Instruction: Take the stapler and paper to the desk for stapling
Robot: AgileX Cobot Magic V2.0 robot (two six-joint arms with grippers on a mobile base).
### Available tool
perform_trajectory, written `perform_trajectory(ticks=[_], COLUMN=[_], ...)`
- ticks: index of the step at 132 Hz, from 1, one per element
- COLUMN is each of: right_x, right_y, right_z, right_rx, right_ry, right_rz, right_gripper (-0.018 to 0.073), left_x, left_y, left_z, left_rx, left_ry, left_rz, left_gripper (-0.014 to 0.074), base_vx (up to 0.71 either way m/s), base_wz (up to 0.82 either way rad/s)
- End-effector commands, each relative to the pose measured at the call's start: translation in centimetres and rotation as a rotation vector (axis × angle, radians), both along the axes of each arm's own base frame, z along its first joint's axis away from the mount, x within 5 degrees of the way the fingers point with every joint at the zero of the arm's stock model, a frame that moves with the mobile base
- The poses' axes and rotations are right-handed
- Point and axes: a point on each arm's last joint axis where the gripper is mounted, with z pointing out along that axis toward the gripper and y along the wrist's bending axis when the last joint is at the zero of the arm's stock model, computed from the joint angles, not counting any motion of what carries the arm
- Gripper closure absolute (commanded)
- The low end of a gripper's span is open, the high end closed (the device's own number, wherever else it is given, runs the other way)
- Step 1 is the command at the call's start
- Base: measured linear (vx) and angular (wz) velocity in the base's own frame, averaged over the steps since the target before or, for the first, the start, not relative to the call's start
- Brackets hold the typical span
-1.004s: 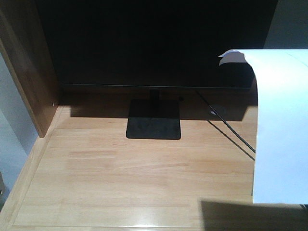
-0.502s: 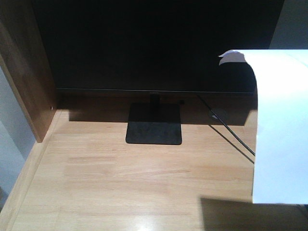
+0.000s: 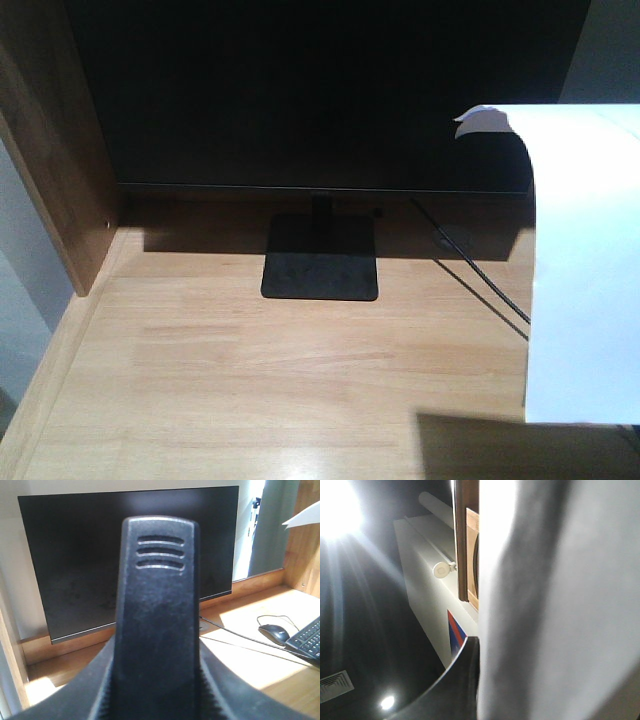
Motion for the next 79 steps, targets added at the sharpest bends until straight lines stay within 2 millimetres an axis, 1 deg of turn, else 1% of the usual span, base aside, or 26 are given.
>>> perform_trajectory(ticks=[1,79], right_x=[-0.28,-0.31], right_y=[-0.05,-0.05], right_z=[0.88,0.90], right_rx=[0.008,0.009], right_ry=[-0.055,-0.059], right_rz=[-0.001,0.000], right_gripper=[0.0565,0.0565], left_x=[0.16,0.17], left_y=[-0.03,-0.05], left_z=[1.67,1.60], left_rx=[-0.073,-0.071], left_ry=[-0.102,-0.094], left_rz=[-0.002,-0.003], left_gripper=[0.0603,0.0603], base_vx=[0.00,0.00], base_wz=[0.00,0.00])
